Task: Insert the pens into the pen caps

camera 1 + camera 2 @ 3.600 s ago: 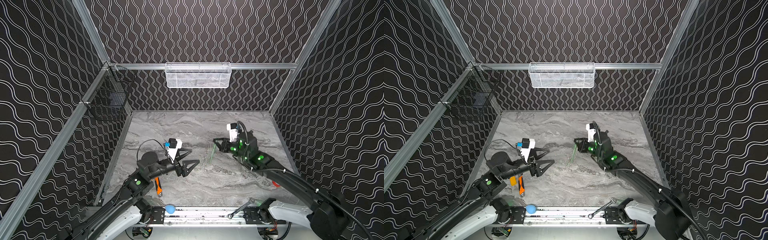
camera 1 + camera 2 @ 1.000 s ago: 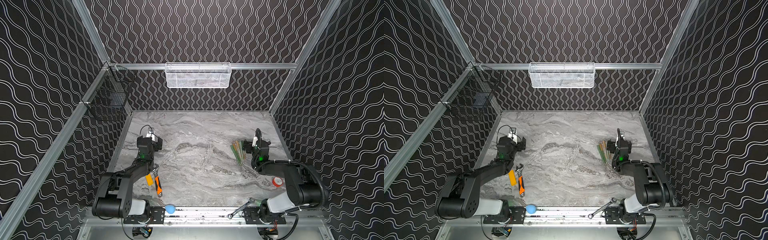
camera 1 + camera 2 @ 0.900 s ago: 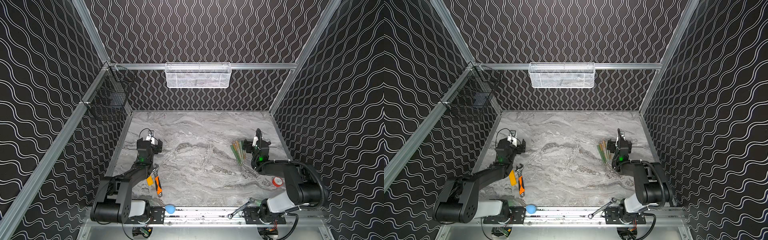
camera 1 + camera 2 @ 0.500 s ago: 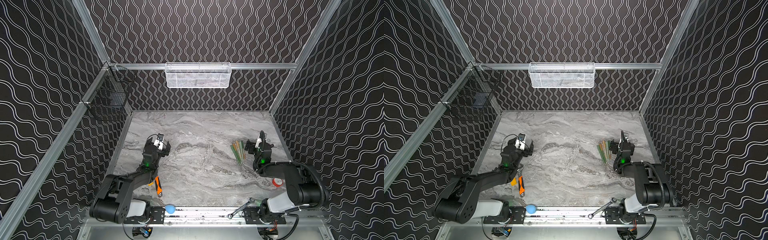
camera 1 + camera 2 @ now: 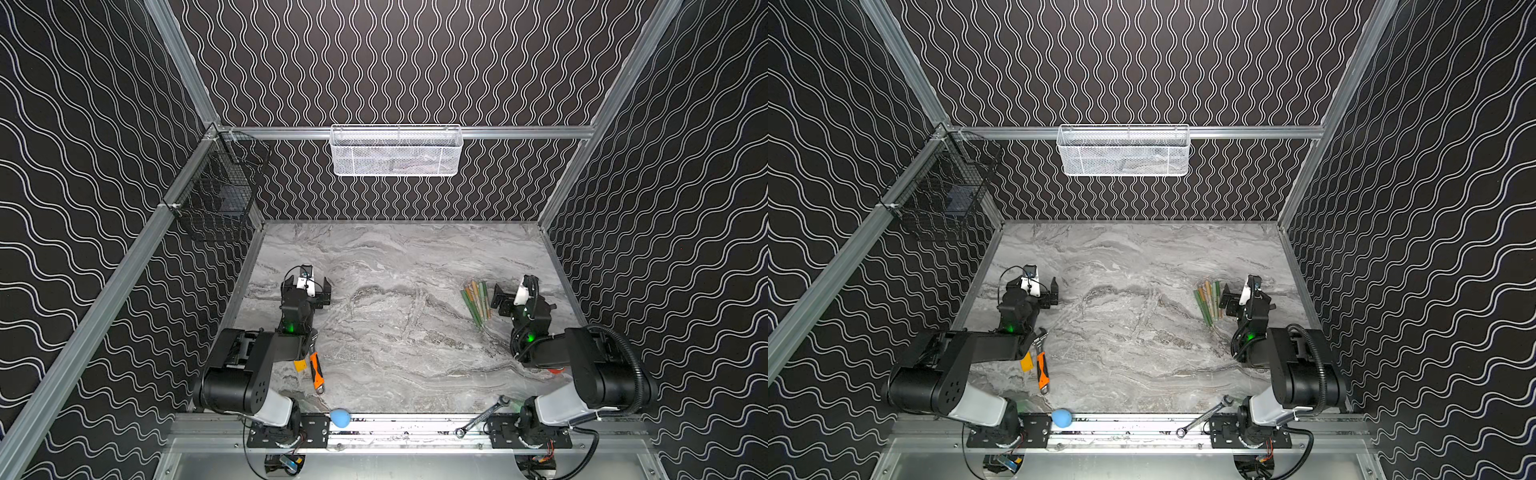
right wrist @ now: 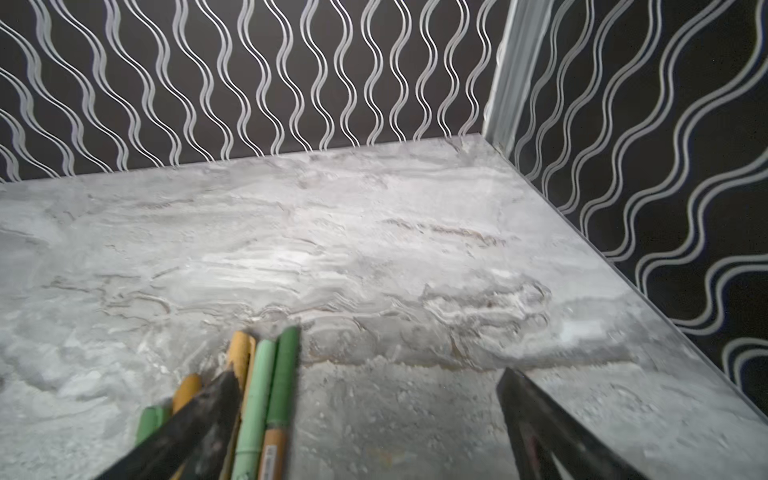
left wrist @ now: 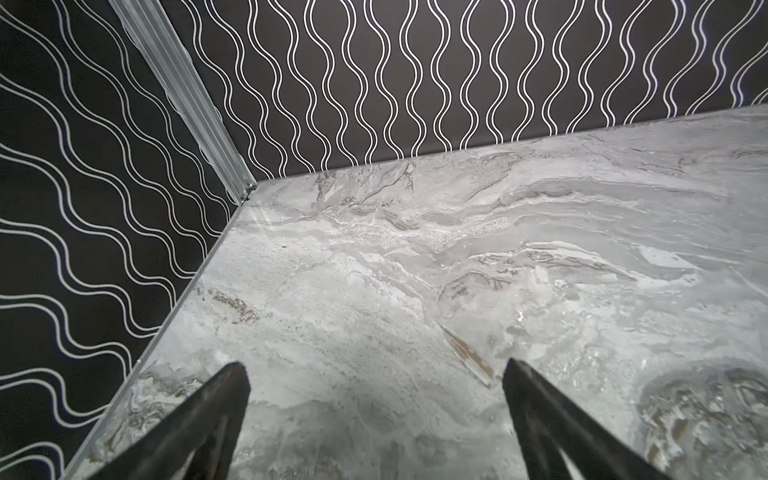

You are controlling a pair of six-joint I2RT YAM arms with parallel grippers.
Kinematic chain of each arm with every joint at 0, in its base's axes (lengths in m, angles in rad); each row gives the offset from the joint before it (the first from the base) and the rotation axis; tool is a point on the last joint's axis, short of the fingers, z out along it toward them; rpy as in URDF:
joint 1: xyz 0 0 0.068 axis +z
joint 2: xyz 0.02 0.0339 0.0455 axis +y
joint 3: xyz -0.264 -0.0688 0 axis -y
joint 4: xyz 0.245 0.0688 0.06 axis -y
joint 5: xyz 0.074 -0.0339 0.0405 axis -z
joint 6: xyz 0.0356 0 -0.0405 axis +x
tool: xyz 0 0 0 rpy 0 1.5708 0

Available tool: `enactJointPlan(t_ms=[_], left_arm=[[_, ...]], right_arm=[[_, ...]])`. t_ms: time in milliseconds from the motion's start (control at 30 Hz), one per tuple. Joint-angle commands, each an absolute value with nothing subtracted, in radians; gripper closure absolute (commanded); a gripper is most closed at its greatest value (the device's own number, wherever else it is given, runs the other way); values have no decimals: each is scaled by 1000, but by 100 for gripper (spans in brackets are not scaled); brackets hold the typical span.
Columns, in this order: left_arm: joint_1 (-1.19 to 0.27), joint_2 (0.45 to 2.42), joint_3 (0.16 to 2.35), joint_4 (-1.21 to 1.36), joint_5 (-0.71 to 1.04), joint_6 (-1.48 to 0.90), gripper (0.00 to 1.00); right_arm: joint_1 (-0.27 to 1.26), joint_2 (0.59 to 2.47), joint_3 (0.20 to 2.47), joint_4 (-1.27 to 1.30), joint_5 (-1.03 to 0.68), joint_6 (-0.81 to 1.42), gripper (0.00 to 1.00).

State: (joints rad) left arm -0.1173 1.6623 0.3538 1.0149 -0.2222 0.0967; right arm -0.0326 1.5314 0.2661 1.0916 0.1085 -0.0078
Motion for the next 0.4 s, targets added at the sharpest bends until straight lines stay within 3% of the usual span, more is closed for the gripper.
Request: enactJointPlan(t_ms=[0,100,367], left_arm=[[-117,1665,353,1071,-239,78,1],[-115,1666,360,1058,-226,75,1],[-116,1666,358,1064,-226,78,1]], right_arm=[[-32,1519,275,1116,121,10,1],[-32,1548,253,1211,122,1,1],[-32,1536,264,1166,120,6,1]])
